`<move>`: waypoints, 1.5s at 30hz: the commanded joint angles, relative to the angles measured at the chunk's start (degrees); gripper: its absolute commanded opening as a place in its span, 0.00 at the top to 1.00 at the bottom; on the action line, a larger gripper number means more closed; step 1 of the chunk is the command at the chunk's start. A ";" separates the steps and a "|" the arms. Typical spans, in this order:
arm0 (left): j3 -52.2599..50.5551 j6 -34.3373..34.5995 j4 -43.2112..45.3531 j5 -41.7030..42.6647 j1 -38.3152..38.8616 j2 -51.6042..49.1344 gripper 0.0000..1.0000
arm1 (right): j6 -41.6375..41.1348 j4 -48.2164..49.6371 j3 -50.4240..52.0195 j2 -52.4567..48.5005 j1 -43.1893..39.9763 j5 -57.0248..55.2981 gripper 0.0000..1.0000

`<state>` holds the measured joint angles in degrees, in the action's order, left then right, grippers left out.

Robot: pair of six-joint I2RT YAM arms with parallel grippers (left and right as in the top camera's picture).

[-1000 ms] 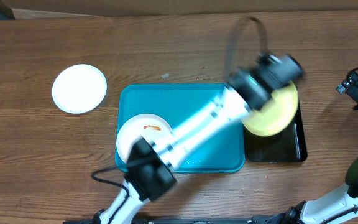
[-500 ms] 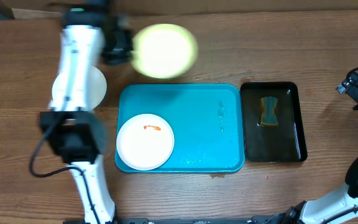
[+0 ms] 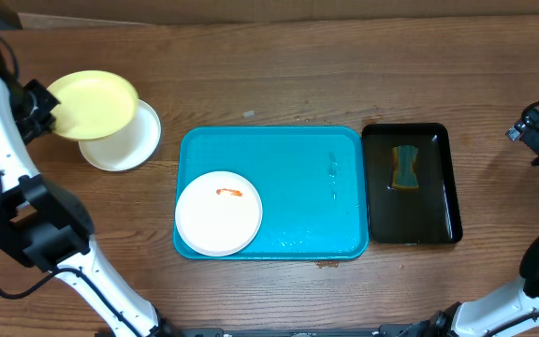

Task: Clean dirty plates on tray and stack at the side
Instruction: 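Carry the yellow plate left and set it on the white plate, then move left gripper to the remaining white plate's rim on the tray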

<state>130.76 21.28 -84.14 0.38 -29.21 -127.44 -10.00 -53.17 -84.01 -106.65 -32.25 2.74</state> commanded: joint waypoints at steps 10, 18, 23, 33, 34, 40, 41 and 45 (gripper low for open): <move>-14.56 1.25 8.68 -3.45 1.18 0.04 0.96 | -0.31 0.24 -1.03 1.11 -0.02 -0.15 0.00; -15.87 -3.56 10.67 2.73 1.22 0.04 0.68 | -0.31 0.24 -1.03 1.11 -0.02 -0.15 0.00; -15.61 -12.17 9.25 15.98 1.22 0.07 0.56 | -0.31 0.22 -1.03 1.11 -0.02 -0.15 0.00; -15.43 -17.49 -3.78 23.63 4.59 7.15 0.68 | -0.31 0.24 -1.03 1.11 -0.02 -0.15 0.00; -15.43 -17.46 -4.74 23.61 5.35 8.48 0.69 | -0.31 0.24 -1.03 1.11 -0.02 -0.15 0.00; -15.67 -16.33 -10.08 21.49 12.92 16.90 0.68 | -0.31 0.24 -1.03 1.11 -0.02 -0.15 0.00; -15.78 -15.72 -10.67 20.31 14.21 17.79 0.68 | -0.31 0.24 -1.03 1.09 -0.02 -0.15 0.00; -19.89 -14.12 -12.70 16.02 21.46 22.86 0.69 | -0.31 0.24 -1.03 1.11 -0.02 -0.15 0.00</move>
<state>114.26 5.82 -96.47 20.03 -11.77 -108.12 -10.07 -53.15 -84.01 -106.65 -32.25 2.72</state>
